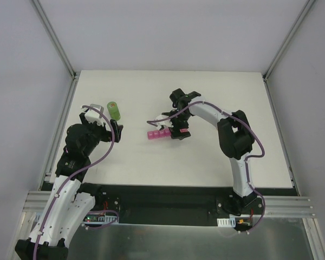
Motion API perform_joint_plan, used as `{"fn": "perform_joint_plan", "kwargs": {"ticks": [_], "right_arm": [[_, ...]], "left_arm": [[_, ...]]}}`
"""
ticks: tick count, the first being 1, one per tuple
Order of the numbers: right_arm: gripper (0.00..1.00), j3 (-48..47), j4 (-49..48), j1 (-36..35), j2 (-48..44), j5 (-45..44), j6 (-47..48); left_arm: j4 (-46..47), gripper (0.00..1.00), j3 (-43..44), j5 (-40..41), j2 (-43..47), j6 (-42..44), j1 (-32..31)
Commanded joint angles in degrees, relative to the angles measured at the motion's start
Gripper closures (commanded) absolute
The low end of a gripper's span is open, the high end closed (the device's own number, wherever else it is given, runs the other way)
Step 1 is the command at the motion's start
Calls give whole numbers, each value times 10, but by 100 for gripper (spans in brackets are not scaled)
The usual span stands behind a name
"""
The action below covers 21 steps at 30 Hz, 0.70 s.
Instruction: Sort the pills into containers
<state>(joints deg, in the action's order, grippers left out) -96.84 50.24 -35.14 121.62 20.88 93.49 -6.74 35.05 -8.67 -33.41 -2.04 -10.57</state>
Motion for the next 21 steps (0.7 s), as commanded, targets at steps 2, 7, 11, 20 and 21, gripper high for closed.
{"fn": "perform_joint_plan", "kwargs": {"ticks": [2,7,11,20,21], "right_arm": [[7,-2,4,-5,7,-13,12],[13,3,10,-5,8,-8,12],[18,11,25,-8,5,-5,24],[32,29,21,-12,-1,-15,15],[35,30,21,-12,-2,-16,14]], "left_arm": [[0,1,22,-10,0,10,-5],[1,1,21,-10,1,11,-5],[1,1,21,-13,0,12,-4],[1,1,20,-15,3,14,-5],[1,1,20,-19,3,14,-4]]}}
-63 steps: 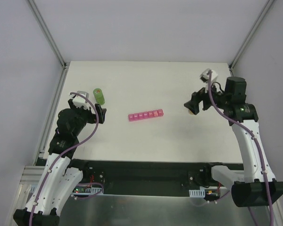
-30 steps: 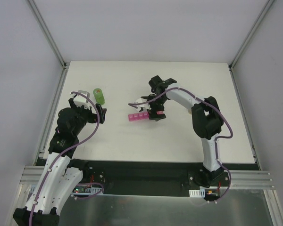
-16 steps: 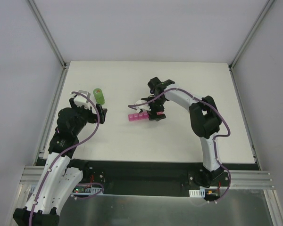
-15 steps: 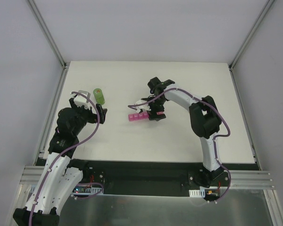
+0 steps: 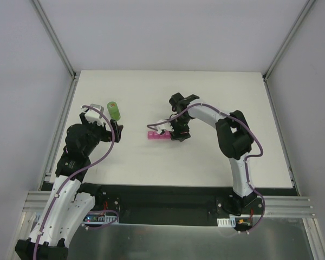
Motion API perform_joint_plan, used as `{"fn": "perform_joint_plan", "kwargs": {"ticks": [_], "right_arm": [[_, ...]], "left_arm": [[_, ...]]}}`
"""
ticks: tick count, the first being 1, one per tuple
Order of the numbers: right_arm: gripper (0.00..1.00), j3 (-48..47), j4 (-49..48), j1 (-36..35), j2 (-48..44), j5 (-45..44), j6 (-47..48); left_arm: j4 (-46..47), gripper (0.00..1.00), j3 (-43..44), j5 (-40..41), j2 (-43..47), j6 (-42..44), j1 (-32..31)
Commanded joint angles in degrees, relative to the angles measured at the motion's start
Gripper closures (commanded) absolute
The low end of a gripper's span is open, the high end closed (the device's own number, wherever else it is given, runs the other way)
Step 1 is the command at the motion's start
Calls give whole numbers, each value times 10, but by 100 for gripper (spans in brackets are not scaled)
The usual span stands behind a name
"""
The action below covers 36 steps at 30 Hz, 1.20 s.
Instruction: Sort the pills into containers
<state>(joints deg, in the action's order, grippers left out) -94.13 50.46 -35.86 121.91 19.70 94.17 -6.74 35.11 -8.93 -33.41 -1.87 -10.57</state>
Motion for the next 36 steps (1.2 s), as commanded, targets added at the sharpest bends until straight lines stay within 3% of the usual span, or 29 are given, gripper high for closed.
{"fn": "perform_joint_plan", "kwargs": {"ticks": [1,11,21,23,29,36], "right_arm": [[37,3,18,-4,-4,-10,8],[51,88,0,-5,-61,-11,43],[53,122,25,-3,-102,-7,79],[50,123,26,0,-105,-1,77],[24,112,19,9,-139,79,30],[19,119,-36,-2,-159,157,-45]], "left_arm": [[1,1,20,-17,3,13,-5],[1,1,20,-89,11,27,-10],[19,1,4,-188,29,55,-31],[21,1,0,-197,32,60,-39],[23,1,-7,-207,33,71,-50],[25,1,-10,-221,30,76,-53]]}}
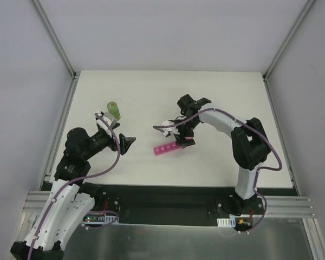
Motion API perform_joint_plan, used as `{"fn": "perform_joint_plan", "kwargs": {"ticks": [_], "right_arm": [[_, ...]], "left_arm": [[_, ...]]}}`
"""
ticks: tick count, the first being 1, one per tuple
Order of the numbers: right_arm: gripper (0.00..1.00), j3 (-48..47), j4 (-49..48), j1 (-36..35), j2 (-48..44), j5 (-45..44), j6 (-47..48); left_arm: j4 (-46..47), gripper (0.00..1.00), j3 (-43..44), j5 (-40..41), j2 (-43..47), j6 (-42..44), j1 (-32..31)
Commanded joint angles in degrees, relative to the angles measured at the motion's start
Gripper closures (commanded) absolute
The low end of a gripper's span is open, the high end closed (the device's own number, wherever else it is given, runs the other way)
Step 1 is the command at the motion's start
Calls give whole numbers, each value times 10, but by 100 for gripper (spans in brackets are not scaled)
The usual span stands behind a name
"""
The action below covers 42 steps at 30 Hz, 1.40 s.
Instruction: Sort the pills into containers
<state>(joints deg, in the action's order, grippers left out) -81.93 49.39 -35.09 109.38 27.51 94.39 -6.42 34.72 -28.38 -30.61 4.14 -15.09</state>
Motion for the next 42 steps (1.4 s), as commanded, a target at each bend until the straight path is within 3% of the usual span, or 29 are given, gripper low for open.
{"fn": "perform_joint_plan", "kwargs": {"ticks": [1,6,13,42], "right_arm": [[19,8,-34,-18,-34,77,-61],[18,42,-111,-41,-38,28,-76],[18,62,-133,-51,-28,10,-74],[43,76,-128,-64,0,-11,-64]], "left_arm": [[22,1,-7,-28,2,16,-8],[24,1,-10,-33,4,18,-11],[25,1,-11,-33,7,20,-12],[25,1,-13,-33,12,26,-17]]}}
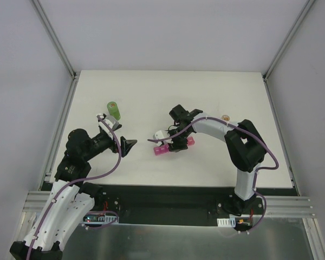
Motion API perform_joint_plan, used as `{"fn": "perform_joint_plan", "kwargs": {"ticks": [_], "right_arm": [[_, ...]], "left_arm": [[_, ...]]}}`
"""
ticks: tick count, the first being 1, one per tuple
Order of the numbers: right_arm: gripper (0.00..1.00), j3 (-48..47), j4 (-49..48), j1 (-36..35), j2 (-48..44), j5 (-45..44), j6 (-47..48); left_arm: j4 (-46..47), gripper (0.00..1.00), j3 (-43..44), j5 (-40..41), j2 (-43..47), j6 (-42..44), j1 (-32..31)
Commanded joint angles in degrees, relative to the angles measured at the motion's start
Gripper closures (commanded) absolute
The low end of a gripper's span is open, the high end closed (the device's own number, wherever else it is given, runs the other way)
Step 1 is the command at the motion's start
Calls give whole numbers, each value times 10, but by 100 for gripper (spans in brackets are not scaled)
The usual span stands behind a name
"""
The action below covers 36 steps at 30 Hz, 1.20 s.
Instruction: Sort the pills into containers
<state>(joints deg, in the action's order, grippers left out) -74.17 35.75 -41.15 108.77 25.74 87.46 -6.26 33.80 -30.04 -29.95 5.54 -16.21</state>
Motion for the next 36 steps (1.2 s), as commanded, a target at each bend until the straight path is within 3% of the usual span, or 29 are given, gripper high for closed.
{"fn": "perform_joint_plan", "kwargs": {"ticks": [1,14,22,31,36], "right_arm": [[44,-4,9,-3,7,8,4],[61,-11,34,0,7,20,4],[65,-44,76,17,-5,67,0],[66,-47,78,25,-24,77,1],[66,-55,74,25,-15,86,-17]], "left_arm": [[24,1,-4,-18,6,12,-7],[28,1,-10,-34,10,21,-9],[90,1,-68,-158,9,54,-24],[103,1,-98,-157,-5,90,-67],[126,2,-125,-93,-24,115,-129]]}}
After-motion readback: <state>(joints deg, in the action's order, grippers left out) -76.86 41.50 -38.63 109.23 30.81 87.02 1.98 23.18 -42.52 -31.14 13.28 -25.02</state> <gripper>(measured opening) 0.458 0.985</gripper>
